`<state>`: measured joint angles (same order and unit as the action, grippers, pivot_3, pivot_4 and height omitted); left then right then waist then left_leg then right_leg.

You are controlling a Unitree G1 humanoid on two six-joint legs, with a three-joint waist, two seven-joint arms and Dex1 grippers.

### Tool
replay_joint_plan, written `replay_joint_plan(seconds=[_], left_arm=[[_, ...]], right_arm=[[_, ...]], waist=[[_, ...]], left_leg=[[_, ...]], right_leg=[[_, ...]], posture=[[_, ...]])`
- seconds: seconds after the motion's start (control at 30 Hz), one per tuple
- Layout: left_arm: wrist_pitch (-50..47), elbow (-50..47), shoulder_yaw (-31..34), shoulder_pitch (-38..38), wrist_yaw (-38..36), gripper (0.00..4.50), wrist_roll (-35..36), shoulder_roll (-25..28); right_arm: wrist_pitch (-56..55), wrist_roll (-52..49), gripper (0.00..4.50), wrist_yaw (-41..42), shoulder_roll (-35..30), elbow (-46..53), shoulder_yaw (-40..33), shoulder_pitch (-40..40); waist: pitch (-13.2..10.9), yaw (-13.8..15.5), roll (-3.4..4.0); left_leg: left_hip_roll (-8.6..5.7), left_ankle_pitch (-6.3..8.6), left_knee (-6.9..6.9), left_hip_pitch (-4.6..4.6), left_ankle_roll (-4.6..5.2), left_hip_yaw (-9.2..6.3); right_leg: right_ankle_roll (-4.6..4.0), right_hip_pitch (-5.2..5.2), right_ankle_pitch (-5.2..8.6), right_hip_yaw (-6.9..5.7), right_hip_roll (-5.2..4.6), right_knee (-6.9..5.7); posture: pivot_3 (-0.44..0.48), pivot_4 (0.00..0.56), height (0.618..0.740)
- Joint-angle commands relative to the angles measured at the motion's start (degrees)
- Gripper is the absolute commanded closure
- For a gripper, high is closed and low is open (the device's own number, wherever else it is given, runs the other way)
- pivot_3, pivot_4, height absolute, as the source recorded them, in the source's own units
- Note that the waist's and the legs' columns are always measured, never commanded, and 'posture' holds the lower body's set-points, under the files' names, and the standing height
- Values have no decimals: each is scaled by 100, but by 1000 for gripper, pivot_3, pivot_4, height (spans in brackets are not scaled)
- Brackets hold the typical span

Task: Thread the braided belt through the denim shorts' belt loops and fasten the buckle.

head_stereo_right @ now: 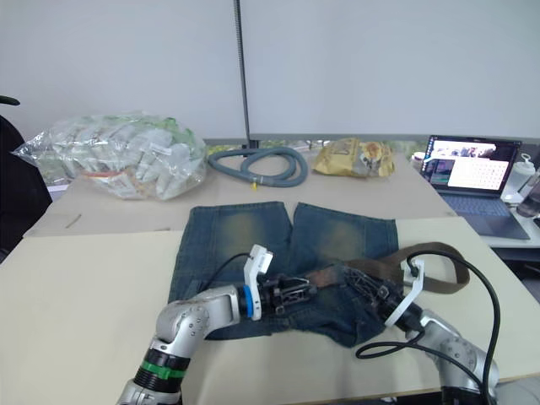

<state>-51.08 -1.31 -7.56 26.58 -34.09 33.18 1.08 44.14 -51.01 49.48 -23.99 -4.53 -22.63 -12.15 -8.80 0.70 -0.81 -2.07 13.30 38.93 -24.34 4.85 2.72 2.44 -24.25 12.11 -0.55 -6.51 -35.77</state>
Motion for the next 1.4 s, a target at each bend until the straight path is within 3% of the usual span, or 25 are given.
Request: replay_joint_plan(seconds=[0.03,0.47,0.9,1.3,1.4], left_arm=[[229,49,-9,178,131,2112,-116,-98],[209,-150,164,178,268,2112,-145,70],[739,703,-117,386,165,2112,-480,-224],[370,417,-183,248,-274,2112,-131,-213],[417,446,-151,257,-257,2932,-158,-224]], right_arm=[[-90,-138,4500,28,24,234,-30,-13],[-164,-125,4500,6,127,193,-61,-24],[-74,-198,4500,23,112,322,-98,39],[-106,-195,4500,12,185,347,-72,39],[-127,-185,4500,2,204,368,-92,62]], waist=[[0,0,0],[0,-2,0],[0,1,0],[0,-1,0],[0,0,0]], left_leg=[[0,0,0,0,0,0],[0,0,-1,0,0,0],[0,2,-1,-1,-3,0],[0,2,-1,-2,-2,0],[1,2,-1,-2,-2,0]], right_leg=[[0,0,0,0,0,0],[0,-1,0,0,0,0],[0,0,0,0,-1,1],[0,-1,0,-1,-1,2],[0,-1,0,0,-1,2]], posture=[[0,150,740],[0,150,740],[0,150,740],[0,150,740],[0,150,740]])
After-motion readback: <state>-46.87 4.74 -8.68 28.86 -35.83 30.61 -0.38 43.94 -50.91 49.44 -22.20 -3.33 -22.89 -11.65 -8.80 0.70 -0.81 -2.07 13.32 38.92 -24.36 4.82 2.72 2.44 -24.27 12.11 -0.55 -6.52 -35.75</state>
